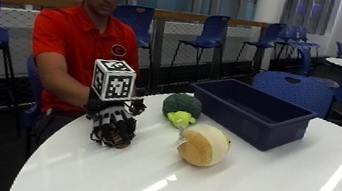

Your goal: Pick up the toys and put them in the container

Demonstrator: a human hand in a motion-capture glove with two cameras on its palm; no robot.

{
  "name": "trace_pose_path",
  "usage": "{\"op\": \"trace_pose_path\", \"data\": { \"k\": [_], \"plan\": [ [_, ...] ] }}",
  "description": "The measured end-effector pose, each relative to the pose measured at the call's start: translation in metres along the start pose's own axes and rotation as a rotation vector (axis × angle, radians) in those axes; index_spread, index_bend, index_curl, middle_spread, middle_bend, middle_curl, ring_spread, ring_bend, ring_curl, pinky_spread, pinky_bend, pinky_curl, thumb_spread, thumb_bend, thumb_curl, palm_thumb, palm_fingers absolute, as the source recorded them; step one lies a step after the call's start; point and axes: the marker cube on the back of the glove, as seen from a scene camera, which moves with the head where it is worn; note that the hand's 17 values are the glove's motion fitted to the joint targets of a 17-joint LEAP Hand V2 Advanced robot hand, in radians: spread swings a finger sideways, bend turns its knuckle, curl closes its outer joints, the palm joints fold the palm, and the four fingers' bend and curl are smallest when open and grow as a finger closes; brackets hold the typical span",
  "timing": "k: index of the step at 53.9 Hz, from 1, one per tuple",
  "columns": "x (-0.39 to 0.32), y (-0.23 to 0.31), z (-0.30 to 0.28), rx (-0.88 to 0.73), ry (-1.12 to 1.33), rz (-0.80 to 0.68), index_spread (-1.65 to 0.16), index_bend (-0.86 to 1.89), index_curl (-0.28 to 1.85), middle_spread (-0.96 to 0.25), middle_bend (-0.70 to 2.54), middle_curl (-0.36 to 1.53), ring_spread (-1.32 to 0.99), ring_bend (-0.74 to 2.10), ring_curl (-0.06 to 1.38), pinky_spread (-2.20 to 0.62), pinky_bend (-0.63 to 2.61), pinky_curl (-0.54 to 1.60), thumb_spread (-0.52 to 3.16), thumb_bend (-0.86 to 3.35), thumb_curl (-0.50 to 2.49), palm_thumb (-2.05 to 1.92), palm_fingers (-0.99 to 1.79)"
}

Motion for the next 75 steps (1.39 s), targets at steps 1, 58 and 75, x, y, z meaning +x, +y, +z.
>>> {"op": "trace_pose_path", "data": {
  "k": [1,58,75],
  "plan": [
    [0.000,0.000,0.000,0.017,-0.002,0.003,-0.39,0.40,0.43,-0.14,0.12,0.16,-0.15,0.71,0.23,-0.23,1.10,0.38,1.27,0.11,0.36,0.30,0.44],
    [-0.224,-0.063,-0.181,0.265,-0.100,-0.371,-0.41,0.16,0.71,-0.52,0.31,0.41,-0.55,0.74,0.40,-0.42,1.07,0.42,0.81,0.03,0.79,0.64,0.94],
    [-0.313,-0.069,-0.201,0.286,-0.072,-0.465,-0.42,0.16,0.77,-0.54,0.29,0.47,-0.55,0.74,0.43,-0.41,1.10,0.43,0.83,0.00,0.84,0.64,0.92]
  ]
}}
